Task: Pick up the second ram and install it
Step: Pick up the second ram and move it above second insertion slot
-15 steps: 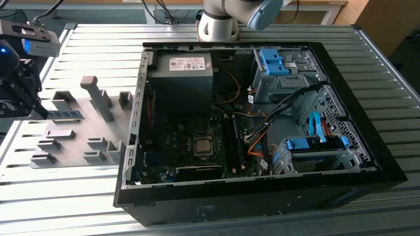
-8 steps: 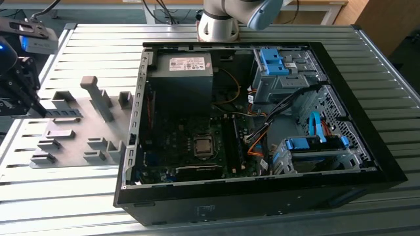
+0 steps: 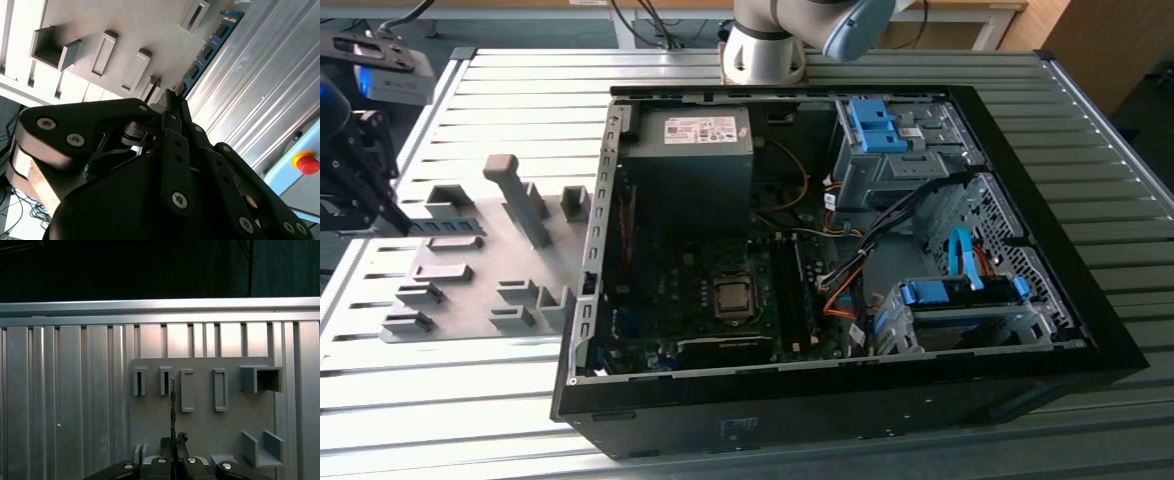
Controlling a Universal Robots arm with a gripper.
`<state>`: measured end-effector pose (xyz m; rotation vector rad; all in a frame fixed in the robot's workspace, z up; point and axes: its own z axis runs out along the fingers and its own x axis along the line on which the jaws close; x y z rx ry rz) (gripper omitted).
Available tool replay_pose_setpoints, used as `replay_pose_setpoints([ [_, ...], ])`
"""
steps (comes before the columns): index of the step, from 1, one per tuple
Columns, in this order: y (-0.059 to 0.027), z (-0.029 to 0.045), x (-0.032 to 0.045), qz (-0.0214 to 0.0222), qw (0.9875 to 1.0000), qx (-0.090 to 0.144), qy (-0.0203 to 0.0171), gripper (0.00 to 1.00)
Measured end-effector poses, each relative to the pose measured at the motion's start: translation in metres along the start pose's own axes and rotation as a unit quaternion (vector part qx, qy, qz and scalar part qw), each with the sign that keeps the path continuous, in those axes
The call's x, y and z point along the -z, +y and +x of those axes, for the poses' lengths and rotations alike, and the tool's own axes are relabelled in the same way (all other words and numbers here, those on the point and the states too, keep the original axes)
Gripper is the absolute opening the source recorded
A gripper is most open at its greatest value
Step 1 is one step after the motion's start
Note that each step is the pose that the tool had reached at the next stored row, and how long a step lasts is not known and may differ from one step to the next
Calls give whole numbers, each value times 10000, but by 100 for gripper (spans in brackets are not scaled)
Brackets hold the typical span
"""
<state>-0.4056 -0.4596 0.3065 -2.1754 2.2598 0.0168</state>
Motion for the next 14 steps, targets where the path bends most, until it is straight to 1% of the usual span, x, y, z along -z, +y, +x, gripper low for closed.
replay_pose_setpoints([
  [14, 1, -1, 99, 0, 10000, 0, 0, 14],
])
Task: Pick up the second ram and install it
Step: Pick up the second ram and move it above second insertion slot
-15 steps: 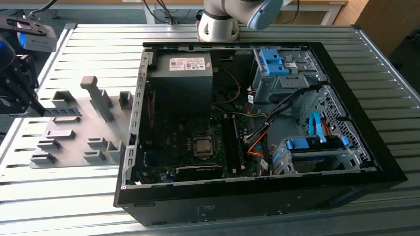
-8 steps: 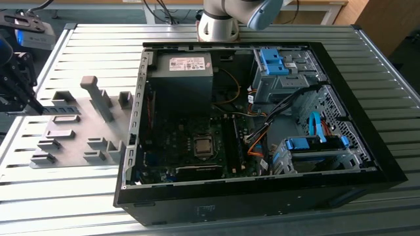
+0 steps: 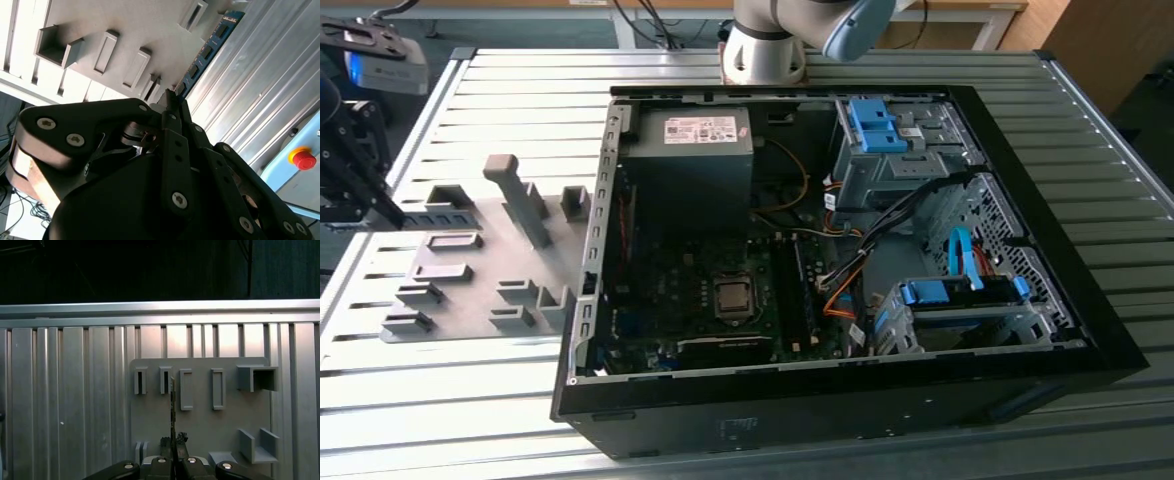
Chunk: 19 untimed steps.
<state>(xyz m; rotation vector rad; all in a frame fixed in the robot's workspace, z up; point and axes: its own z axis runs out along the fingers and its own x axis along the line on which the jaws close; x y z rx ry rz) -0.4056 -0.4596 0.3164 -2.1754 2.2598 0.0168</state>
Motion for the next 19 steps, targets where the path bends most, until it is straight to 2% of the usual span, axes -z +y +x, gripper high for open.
replay_pose_setpoints([
  [19, 1, -2, 149, 0, 10000, 0, 0, 14],
])
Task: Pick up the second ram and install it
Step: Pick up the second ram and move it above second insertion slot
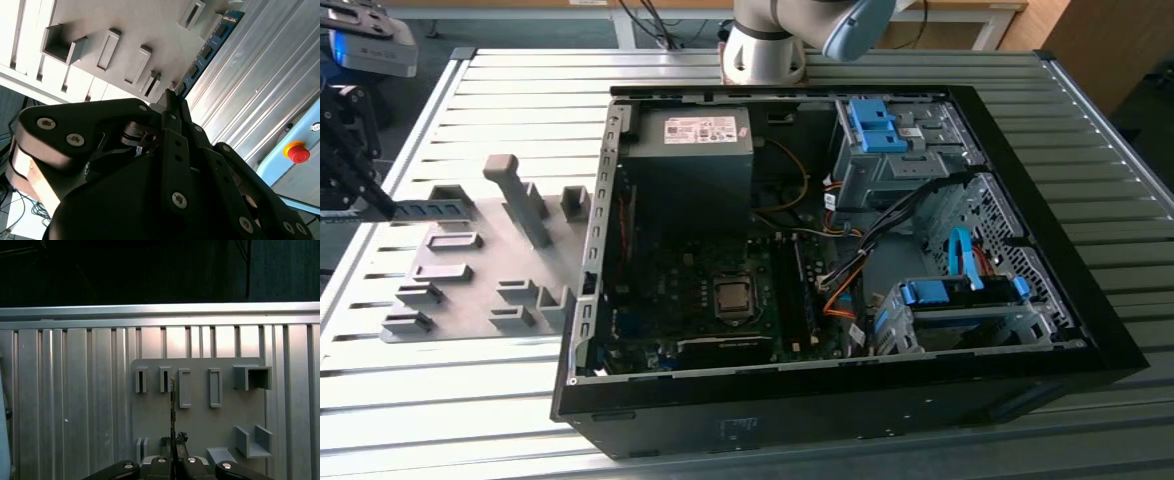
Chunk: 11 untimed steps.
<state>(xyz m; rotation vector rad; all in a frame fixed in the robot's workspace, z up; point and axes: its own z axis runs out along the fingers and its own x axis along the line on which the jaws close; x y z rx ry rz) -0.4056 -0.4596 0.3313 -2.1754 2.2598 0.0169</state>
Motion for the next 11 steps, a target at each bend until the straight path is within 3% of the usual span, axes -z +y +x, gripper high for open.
replay_pose_setpoints([
  [11, 0, -1, 116, 0, 10000, 0, 0, 14],
])
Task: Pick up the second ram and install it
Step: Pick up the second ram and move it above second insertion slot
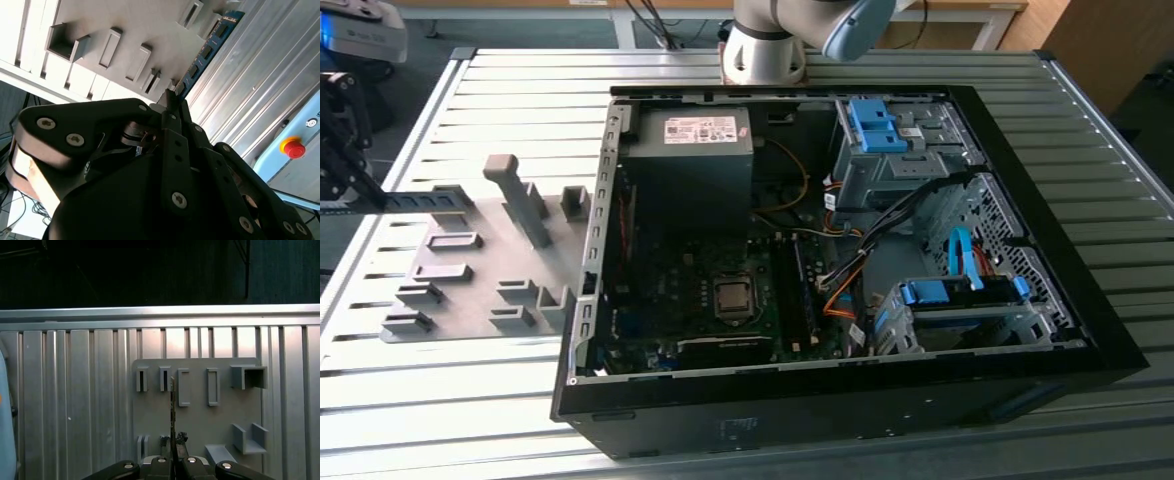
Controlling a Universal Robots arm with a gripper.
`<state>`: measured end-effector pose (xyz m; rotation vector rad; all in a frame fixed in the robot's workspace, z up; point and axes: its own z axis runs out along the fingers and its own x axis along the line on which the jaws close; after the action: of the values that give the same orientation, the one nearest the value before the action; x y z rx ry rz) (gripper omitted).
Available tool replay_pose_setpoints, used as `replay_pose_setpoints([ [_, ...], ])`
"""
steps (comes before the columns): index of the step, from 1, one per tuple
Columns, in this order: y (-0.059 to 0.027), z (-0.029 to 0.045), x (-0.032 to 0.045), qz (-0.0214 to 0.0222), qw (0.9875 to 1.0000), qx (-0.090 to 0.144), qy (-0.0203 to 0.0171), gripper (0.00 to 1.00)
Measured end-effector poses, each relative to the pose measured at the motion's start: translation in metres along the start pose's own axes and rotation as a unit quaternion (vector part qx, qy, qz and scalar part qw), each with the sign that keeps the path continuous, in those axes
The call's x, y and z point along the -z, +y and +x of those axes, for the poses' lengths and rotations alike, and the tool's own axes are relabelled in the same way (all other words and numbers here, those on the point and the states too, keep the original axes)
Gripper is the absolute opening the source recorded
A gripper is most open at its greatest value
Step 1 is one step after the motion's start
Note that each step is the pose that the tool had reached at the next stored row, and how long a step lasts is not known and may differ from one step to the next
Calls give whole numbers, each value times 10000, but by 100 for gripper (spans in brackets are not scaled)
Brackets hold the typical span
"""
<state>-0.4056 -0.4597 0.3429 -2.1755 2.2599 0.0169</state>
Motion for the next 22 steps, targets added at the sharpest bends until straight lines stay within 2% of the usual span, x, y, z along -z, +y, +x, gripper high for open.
replay_pose_setpoints([
  [22, 1, -3, 238, 1, 10000, 0, -1, 14],
])
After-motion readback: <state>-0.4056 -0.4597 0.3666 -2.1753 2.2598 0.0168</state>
